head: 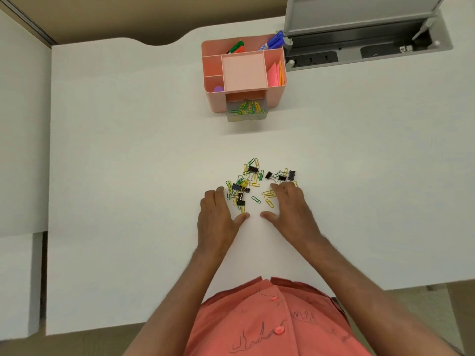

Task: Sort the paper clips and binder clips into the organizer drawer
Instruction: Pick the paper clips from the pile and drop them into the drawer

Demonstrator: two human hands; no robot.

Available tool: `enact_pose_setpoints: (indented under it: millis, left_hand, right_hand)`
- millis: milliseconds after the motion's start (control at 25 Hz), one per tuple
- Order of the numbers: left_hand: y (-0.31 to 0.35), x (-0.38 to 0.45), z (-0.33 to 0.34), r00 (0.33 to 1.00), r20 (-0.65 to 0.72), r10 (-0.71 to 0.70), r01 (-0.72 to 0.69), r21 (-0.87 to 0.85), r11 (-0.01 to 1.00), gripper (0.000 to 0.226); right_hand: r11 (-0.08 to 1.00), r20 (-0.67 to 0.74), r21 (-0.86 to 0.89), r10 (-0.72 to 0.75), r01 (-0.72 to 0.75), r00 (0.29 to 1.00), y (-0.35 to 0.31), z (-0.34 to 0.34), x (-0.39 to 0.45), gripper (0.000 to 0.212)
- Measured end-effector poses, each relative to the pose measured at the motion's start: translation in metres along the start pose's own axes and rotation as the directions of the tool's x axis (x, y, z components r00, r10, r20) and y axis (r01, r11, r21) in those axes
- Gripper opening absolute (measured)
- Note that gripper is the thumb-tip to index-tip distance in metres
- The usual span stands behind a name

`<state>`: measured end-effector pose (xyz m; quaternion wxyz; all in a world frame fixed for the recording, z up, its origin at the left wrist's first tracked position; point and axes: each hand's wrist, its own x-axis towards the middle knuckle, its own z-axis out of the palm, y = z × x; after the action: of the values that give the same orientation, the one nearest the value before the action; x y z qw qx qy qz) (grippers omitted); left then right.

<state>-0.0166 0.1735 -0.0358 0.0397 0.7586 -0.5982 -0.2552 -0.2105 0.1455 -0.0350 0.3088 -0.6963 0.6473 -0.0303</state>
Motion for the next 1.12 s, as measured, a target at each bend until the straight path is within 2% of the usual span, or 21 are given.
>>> enact_pose_setpoints:
  millis: [80, 160, 280, 560, 720, 920, 1120]
  left_hand:
    - [0.001, 0.006, 0.001, 1.0, 0.017, 0.008, -0.008, 0.002, 1.0, 0.093]
    - [0.005, 0.016, 0.0, 0.999, 0.028, 0.04, -0.039, -0.051, 0.998, 0.089]
    - [0.01, 0.027, -0.003, 0.998, 0.036, 0.046, -0.039, -0.166, 0.985, 0.069]
    - [0.007, 0.037, -0.012, 0.998, 0.037, 0.058, -0.048, -0.226, 0.973, 0.029]
    - [0.01, 0.038, -0.012, 0.999, 0.032, 0.031, -0.023, -0.222, 0.975, 0.032]
    - [0.012, 0.038, -0.014, 0.999, 0.041, 0.007, 0.002, -0.214, 0.977, 0.04]
    - [0.01, 0.038, -0.015, 0.998, 0.058, -0.001, 0.017, -0.268, 0.963, 0.027]
  right_hand:
    - [0.999, 0.023, 0.032, -0.025, 0.025, 0.999, -0.006, 0.004, 0.009, 0.076]
    - [0.992, 0.02, 0.112, -0.065, 0.063, 0.998, -0.012, 0.008, 0.017, 0.067]
    - [0.971, -0.002, 0.223, -0.092, 0.09, 0.996, -0.018, 0.008, 0.026, 0.053]
    - [0.967, 0.004, 0.205, -0.155, 0.151, 0.988, -0.018, 0.009, 0.037, 0.059]
    - [0.97, -0.054, 0.201, -0.128, 0.136, 0.99, -0.019, 0.01, 0.033, 0.054]
    - [0.977, -0.017, 0.207, -0.059, 0.061, 0.998, -0.021, 0.009, 0.036, 0.04]
    - [0.979, -0.02, 0.182, -0.083, 0.086, 0.996, -0.019, 0.007, 0.036, 0.022]
